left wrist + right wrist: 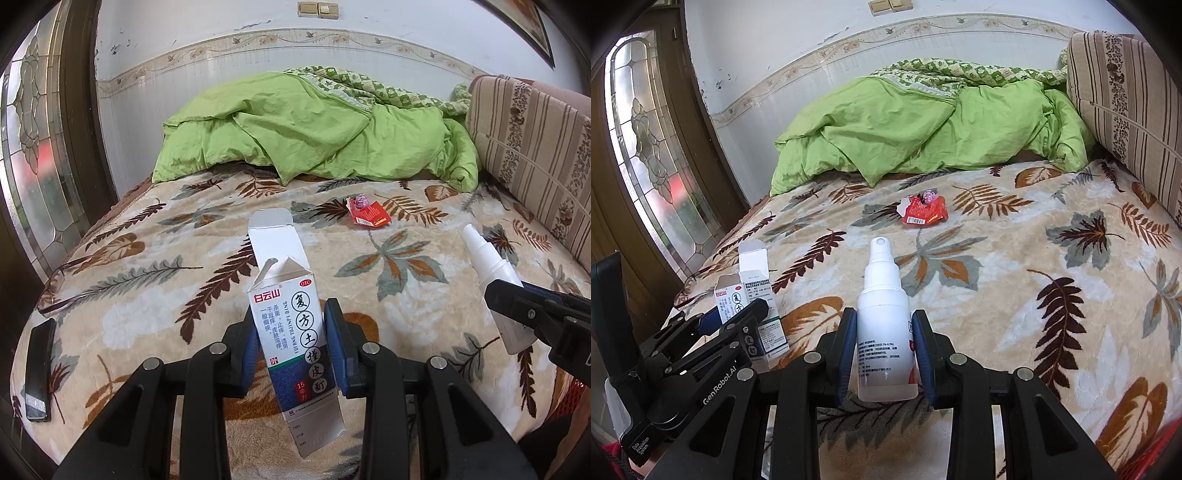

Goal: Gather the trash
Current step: 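Hold the medicine box and spray bottle above the bed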

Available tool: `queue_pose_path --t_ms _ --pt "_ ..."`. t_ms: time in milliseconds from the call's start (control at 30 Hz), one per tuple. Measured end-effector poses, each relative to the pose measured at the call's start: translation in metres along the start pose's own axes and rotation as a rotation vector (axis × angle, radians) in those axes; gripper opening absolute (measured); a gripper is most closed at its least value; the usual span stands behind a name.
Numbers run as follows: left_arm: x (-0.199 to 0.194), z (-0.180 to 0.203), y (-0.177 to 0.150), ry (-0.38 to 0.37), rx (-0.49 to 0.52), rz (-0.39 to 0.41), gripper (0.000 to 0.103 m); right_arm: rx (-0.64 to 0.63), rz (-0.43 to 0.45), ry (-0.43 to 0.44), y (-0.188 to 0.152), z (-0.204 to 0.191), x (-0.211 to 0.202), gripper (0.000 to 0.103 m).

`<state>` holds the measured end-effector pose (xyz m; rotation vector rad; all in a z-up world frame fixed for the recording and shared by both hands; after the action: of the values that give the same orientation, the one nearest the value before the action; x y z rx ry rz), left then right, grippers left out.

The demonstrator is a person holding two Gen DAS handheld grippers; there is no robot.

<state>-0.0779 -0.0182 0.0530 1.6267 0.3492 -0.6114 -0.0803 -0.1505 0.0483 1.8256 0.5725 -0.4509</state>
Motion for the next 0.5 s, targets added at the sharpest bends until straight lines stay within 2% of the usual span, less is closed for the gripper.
queue_pose_path --t_ms 300,500 --pt "-0.0007 0.0020 -0.0003 -0.002 0.000 -0.001 0.032 0.001 0.000 0.001 0.0002 0.0003 -0.0002 0.032" --pt "-0.0024 0.0010 -0.0020 -0.033 -0.003 0.001 0.032 0.016 0.001 -0.002 0.0006 0.0035 -0.0007 0.032"
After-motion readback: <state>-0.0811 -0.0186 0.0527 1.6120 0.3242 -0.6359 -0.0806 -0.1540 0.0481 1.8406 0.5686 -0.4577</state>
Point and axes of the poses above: each gripper's, at about its wrist camera, not at the fingertips, and x roughly the way its jaws point, z to its right, y to its top, the point moved 5 cm from there along x, roughly the way its jaws point, and after that the axes turned 2 degrees about x, right-handed, at the moved point
